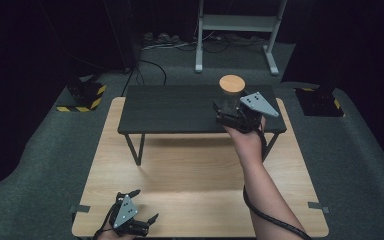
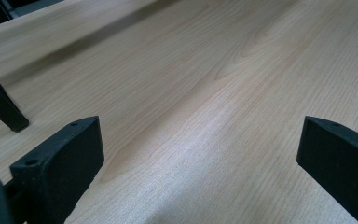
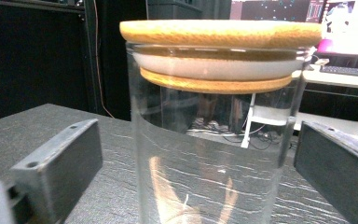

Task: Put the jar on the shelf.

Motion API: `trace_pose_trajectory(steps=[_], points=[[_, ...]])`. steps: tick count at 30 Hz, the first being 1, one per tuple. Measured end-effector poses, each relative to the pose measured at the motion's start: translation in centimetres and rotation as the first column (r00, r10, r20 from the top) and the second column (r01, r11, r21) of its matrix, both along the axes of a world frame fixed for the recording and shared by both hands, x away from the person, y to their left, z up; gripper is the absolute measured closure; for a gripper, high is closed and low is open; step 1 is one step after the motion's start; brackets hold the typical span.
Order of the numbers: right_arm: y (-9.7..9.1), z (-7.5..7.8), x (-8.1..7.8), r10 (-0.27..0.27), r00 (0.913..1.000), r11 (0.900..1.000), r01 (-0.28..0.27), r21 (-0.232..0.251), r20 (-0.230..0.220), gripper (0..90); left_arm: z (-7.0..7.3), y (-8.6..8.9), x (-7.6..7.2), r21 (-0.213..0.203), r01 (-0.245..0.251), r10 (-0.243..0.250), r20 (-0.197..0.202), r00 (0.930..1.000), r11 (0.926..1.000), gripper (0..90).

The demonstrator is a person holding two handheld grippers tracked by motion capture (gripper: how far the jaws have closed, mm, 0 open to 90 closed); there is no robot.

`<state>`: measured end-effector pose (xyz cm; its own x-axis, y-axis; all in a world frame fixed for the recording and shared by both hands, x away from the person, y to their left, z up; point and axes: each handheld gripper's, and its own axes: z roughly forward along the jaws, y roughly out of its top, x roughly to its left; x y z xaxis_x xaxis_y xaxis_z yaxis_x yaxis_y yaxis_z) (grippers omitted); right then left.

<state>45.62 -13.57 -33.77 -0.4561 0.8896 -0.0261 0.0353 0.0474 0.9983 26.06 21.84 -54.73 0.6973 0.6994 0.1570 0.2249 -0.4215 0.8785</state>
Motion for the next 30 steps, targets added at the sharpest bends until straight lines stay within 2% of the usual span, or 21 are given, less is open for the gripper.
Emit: trace_pose_trajectory(steps=[17,30], points=[[-0.5,0.0,-1.7,-0.011,0.9996,0.9998,0.012,-0.016,0.024,0.0,0.0,-0.1,-0.1,0.013,-0.005,0.004,0.005,1.0,0.9999,1.0],[-0.9,-0.7,-3.5,-0.005,0.9997,0.9993,0.006,-0.036,0.024,0.0,0.0,-0.1,-0.1,0.013,-0.002,0.002,-0.003,1.0,0.9999,1.0]])
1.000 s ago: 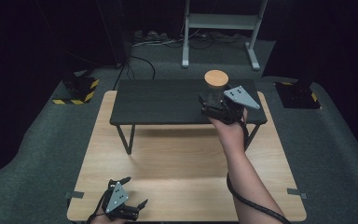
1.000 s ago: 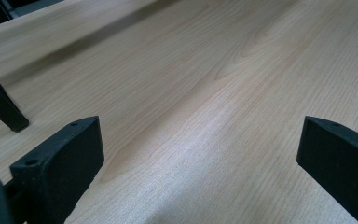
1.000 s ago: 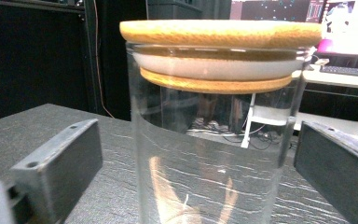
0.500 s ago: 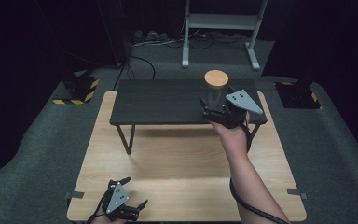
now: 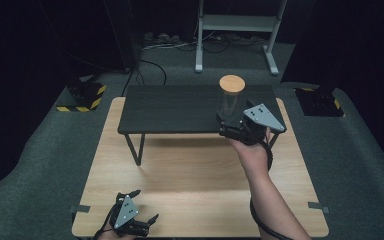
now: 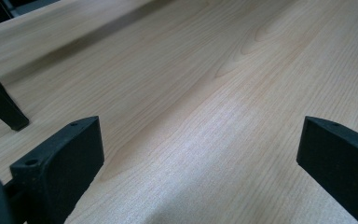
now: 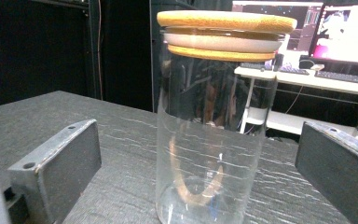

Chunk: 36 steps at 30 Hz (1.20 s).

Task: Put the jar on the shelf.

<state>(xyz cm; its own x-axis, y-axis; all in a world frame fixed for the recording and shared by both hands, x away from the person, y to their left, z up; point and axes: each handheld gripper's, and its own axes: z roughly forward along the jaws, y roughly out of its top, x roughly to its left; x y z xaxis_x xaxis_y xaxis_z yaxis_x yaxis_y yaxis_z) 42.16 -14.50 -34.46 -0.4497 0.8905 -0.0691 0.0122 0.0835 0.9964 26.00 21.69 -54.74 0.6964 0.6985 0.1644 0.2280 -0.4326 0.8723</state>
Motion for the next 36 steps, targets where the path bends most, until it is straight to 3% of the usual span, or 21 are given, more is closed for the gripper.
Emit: trace_pose_trajectory(steps=[23,36], points=[[-1.6,-2.5,-4.0,-0.001,1.0,0.9989,0.001,-0.046,-0.003,0.0,0.0,-0.1,0.0,0.012,0.014,-0.014,-0.004,0.9999,0.9998,1.0],[-2.4,-5.3,-6.0,0.002,0.9995,0.9948,-0.005,-0.102,-0.031,0.0,0.0,-0.2,0.0,0.013,0.015,-0.015,-0.002,0.9999,0.9998,0.9]])
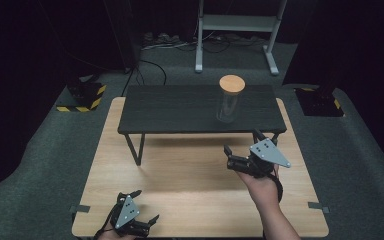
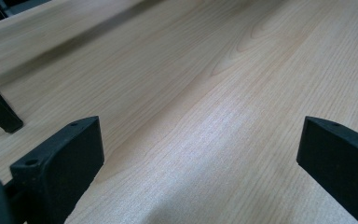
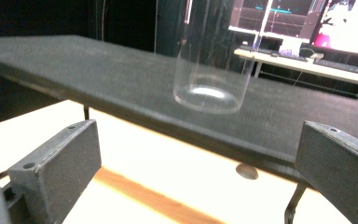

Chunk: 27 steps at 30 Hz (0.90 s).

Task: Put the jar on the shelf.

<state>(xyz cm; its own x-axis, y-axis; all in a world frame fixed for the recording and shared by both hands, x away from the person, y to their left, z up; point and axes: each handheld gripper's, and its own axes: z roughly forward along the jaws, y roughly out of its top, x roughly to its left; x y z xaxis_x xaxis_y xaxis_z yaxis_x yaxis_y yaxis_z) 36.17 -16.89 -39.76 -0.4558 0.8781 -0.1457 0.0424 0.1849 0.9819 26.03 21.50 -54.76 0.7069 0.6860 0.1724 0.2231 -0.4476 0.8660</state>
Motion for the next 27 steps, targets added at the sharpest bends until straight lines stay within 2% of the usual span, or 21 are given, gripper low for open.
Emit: trace_pose_trajectory(steps=[14,27], points=[[-0.5,-4.0,-1.8,0.005,0.9981,0.9994,-0.007,-0.034,-0.061,0.0,0.0,0.0,0.0,0.002,-0.002,0.002,-0.002,1.0,1.0,0.9],[-1.0,-8.1,-3.6,0.003,0.9919,0.9979,-0.011,-0.064,-0.127,0.0,0.0,0.0,0.0,0.003,-0.005,0.005,-0.002,1.0,1.0,0.9]])
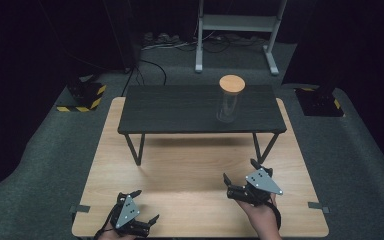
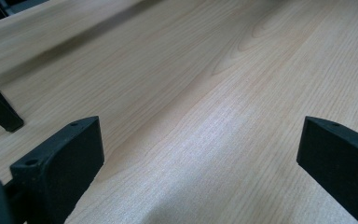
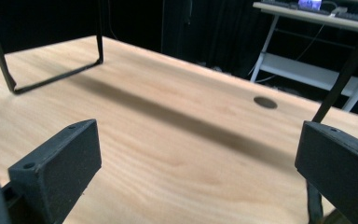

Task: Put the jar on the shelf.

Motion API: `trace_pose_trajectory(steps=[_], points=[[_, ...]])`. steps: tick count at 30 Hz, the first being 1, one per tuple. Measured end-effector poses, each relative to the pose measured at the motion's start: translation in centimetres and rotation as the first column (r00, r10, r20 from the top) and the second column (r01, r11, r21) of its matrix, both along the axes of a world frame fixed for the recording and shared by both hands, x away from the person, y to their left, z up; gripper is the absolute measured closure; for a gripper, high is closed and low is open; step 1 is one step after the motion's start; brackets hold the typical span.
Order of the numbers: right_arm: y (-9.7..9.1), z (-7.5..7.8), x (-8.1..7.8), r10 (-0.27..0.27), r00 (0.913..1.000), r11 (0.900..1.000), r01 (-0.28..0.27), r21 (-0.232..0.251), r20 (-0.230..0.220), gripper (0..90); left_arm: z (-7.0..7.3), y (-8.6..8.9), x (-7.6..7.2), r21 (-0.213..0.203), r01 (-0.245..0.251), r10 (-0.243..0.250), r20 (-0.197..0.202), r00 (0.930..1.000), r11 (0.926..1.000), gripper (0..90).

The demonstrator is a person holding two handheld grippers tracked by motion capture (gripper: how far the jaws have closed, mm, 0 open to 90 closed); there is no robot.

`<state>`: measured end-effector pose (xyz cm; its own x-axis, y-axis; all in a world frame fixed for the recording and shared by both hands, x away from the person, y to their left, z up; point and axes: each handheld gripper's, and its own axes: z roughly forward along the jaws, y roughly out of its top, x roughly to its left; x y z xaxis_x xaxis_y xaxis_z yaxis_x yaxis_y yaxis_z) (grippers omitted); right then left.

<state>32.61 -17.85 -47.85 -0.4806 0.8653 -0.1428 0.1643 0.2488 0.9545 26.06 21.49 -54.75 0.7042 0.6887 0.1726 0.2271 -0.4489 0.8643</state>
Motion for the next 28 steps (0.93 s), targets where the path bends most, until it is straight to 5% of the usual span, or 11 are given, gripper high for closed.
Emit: trace_pose_trajectory(steps=[22,28], points=[[-1.1,-6.5,-2.5,-0.025,0.9892,0.997,0.014,-0.076,-0.145,0.0,0.0,0.0,0.0,-0.004,-0.017,0.017,0.002,0.9999,0.9998,0.9],[-0.9,-6.5,-2.6,-0.027,0.9918,0.9948,0.014,-0.101,-0.125,0.0,0.0,0.0,0.0,-0.003,-0.018,0.018,-0.003,0.9998,0.9998,0.9]])
